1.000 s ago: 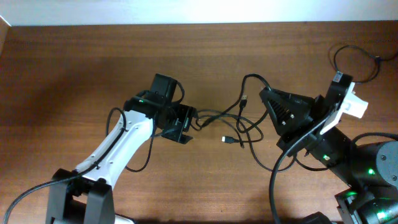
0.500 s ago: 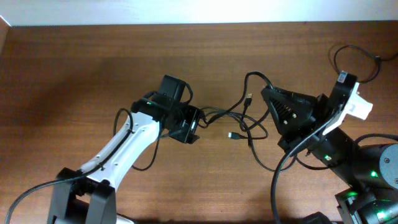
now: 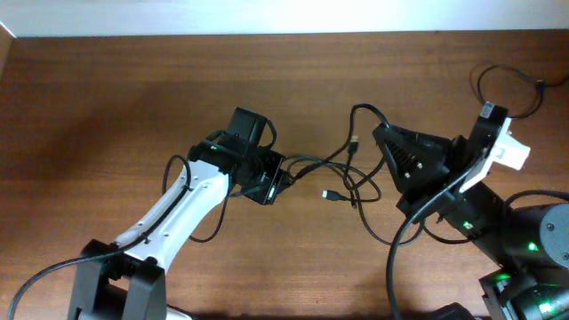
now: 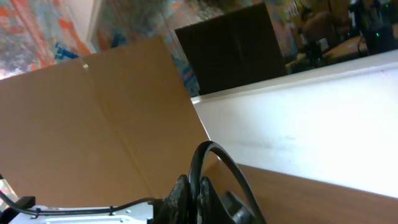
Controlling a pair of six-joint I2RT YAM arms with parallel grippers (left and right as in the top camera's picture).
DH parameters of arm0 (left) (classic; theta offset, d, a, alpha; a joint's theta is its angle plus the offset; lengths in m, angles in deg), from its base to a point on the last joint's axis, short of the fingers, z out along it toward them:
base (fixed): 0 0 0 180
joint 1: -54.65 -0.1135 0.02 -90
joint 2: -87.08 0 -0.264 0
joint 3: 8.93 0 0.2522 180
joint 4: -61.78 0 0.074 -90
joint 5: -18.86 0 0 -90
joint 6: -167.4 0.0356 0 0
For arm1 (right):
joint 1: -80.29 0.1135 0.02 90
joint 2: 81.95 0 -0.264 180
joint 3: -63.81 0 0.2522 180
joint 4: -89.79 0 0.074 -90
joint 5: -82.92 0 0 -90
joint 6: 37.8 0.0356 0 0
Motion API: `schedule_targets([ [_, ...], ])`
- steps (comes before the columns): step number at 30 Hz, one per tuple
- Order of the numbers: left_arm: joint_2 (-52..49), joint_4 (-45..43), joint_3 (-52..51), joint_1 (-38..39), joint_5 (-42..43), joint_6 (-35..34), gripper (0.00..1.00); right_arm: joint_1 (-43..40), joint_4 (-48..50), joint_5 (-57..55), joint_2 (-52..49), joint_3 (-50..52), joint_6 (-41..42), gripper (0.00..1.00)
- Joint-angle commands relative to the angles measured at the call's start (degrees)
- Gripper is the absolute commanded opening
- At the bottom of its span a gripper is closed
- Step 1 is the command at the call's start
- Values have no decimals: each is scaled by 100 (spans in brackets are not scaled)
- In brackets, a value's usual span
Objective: Untangle cables
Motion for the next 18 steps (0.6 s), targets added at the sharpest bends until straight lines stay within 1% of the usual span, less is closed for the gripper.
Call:
schedule_targets([
  [1, -72, -9, -42, -195, -52, 1165, 0, -42, -446, -505, 37, -129, 7, 4],
  [6, 120, 260, -42, -922, -44, 3115, 0, -42, -1589, -1436, 39, -129, -527, 4],
  [8, 249, 332, -42, -1128, -103, 3342, 0, -42, -2074, -1904, 39, -129, -721, 4],
  [10, 516, 411, -42, -1445, -378, 3521, 0, -44, -2680, -2601, 39, -129, -754, 4],
  [11, 658, 472, -42, -1582, -627, 3543, 0, -44, -2929, -2957, 39, -129, -754, 4],
  [13, 992, 487, -42, -1788, -1244, 3912, 0, -44, -3491, -3974, 39, -129, -754, 4],
  [14, 1200, 492, -42, -1862, -1860, 4168, 0, -55, -3724, -4494, 39, -129, -754, 4],
  [15, 1311, 514, -42, -1888, -2330, 4210, 0, -109, -3873, -4793, 39, -129, -752, 4],
  [18, 1633, 562, -42, -1895, -4223, 4210, 0, -671, -4262, -5007, 39, -129, -750, 4],
])
